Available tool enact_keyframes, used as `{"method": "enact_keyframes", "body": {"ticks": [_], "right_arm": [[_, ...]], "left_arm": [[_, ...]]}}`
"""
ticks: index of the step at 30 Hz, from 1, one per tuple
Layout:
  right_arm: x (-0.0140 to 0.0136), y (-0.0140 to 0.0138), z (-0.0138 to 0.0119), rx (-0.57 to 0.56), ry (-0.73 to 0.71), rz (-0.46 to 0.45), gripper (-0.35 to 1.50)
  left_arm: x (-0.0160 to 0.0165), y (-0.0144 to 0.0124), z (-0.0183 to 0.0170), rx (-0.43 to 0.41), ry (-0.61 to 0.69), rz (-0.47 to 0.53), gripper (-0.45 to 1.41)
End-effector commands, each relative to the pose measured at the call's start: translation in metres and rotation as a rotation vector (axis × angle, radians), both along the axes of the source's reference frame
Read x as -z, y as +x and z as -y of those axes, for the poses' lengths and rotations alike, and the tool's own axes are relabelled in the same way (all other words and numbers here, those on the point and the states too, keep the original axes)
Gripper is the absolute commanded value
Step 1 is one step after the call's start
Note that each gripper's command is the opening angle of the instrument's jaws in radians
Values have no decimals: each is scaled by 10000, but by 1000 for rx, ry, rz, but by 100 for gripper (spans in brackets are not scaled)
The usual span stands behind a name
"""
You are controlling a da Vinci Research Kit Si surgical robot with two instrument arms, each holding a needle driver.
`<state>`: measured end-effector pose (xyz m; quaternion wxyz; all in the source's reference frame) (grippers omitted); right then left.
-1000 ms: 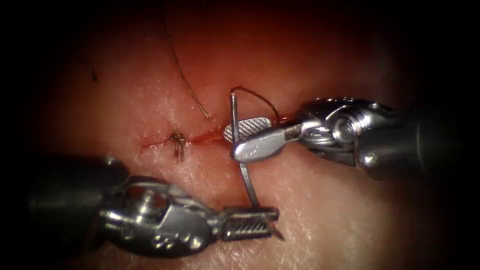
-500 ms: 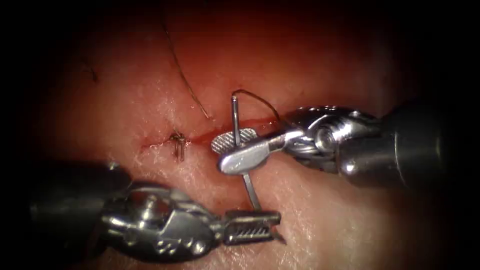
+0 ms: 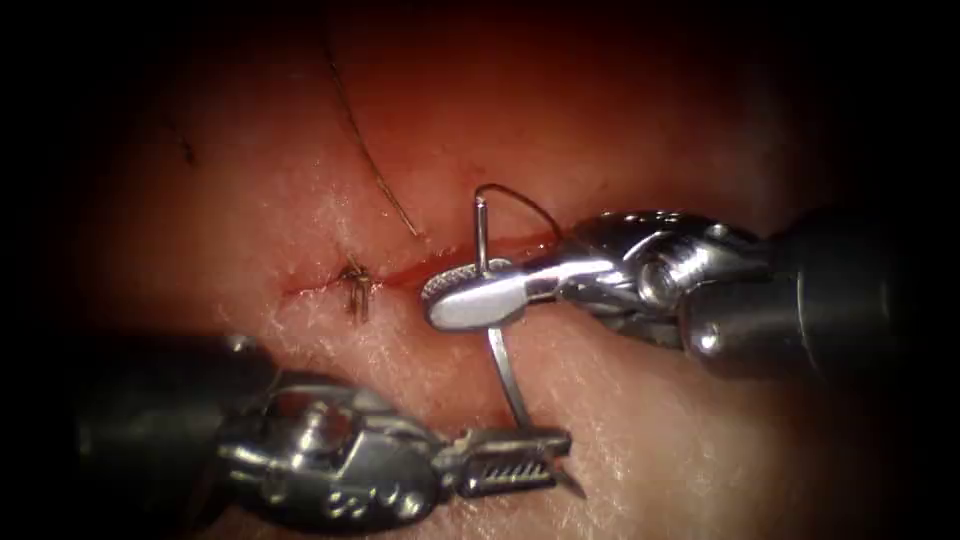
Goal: Wound Closure
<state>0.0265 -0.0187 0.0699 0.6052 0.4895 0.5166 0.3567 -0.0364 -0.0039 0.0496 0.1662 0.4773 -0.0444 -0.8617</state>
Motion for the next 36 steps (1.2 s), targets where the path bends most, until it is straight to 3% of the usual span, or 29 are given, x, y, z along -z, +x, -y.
{"method": "enact_keyframes", "body": {"ticks": [1,3,5,10,12,14,17,18,19,24,36], "right_arm": [[-9,2,5,4,-65,-21,-35],[-18,-1,-2,-17,-176,-27,-35],[-31,-4,-12,-33,-286,-35,-35],[-44,-8,-31,-98,-477,-103,-35],[-45,-8,-35,-130,-547,-139,-35],[-44,-3,-37,-150,-597,-144,-35],[-41,3,-43,-176,-645,-144,-35],[-40,5,-46,-189,-667,-142,-35],[-37,9,-50,-198,-693,-140,-35],[-25,19,-58,-231,-777,-159,-35],[-24,20,-61,-238,-882,-158,-35]], "left_arm": [[-3,-5,0,55,85,-7,79],[1,-2,-6,144,332,19,121],[2,6,-9,185,510,36,121],[-12,39,-20,209,645,24,78],[-25,60,-32,234,691,-14,37],[-48,80,-49,303,760,-70,7],[-70,89,-59,377,845,-105,-10],[-79,90,-63,417,877,-120,-33],[-91,91,-68,477,927,-135,-45],[-116,87,-82,574,1025,-161,-45],[-151,61,-90,592,1000,-243,-45]]}}
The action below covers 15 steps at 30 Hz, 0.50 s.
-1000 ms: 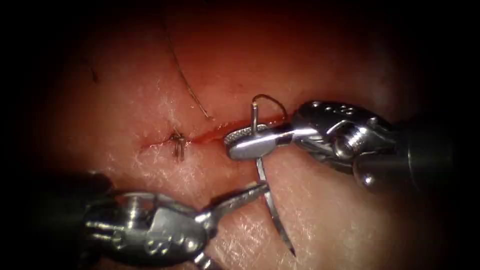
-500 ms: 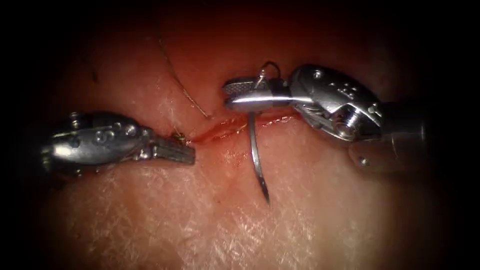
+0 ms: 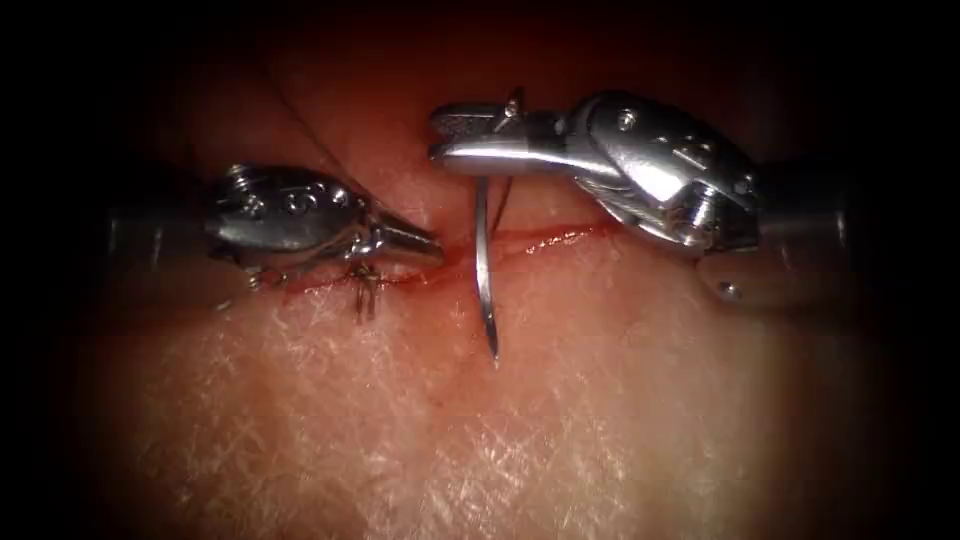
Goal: Wound Closure
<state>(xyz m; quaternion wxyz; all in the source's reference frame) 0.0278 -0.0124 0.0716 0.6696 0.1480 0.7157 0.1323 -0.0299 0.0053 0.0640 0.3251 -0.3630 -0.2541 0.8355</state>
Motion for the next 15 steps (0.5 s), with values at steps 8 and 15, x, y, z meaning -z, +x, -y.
{"method": "enact_keyframes", "body": {"ticks": [8,15], "right_arm": [[-11,4,4,-5,-29,12,-35],[-13,2,4,-4,-37,20,-35]], "left_arm": [[12,-1,0,-22,-6,5,-45],[22,-16,14,-50,-6,23,-45]]}}
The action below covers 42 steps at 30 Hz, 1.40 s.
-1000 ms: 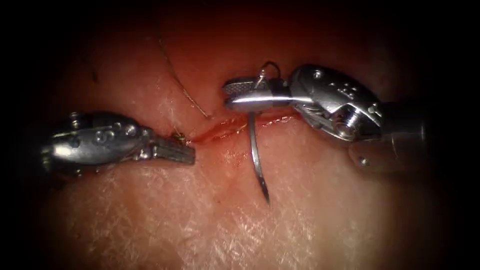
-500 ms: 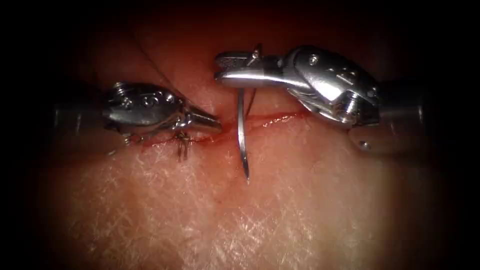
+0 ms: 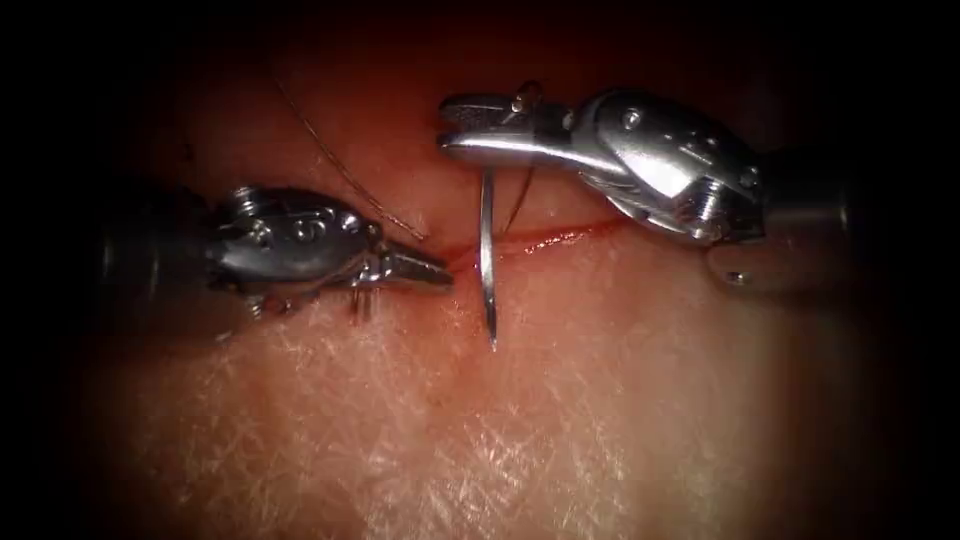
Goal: Wound Closure
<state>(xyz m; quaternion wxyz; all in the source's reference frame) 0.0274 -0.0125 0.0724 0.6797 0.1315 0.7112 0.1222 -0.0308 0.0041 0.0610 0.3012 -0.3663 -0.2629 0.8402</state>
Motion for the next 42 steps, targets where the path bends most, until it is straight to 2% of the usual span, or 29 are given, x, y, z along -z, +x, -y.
{"method": "enact_keyframes", "body": {"ticks": [1,10,24,34,42], "right_arm": [[-5,6,3,2,1,-2,-35],[-5,6,4,2,1,-2,-35],[-11,18,3,-10,-63,10,-35],[-40,41,-6,-9,-219,8,-35],[-55,45,-13,-14,-312,14,-35]], "left_arm": [[-12,-6,4,-8,3,7,-45],[-40,7,-10,-15,-28,-32,-45],[-85,20,-12,-61,-53,-93,-45],[-77,14,7,-150,-2,-92,-45],[-67,11,17,-184,10,-79,-45]]}}
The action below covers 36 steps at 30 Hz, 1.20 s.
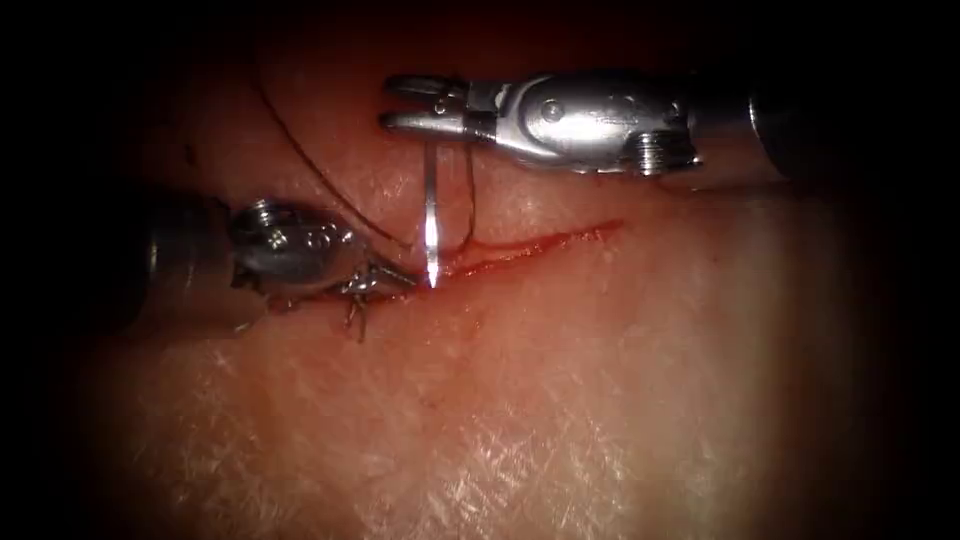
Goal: Wound Closure
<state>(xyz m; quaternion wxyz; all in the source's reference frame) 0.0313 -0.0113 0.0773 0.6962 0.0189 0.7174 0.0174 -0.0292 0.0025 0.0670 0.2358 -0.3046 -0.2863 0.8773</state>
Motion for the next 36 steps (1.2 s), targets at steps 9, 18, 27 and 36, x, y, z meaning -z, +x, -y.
{"method": "enact_keyframes", "body": {"ticks": [9,18,27,36], "right_arm": [[-16,9,6,7,-38,-5,-35],[-9,13,20,15,-39,-11,-35],[-7,16,22,17,33,-12,-35],[-9,12,20,53,73,40,-35]], "left_arm": [[12,-8,1,-28,-8,25,-45],[16,-7,-4,-39,-11,34,-45],[47,16,-33,-2,-61,11,-45],[88,4,-14,-12,-112,12,-45]]}}
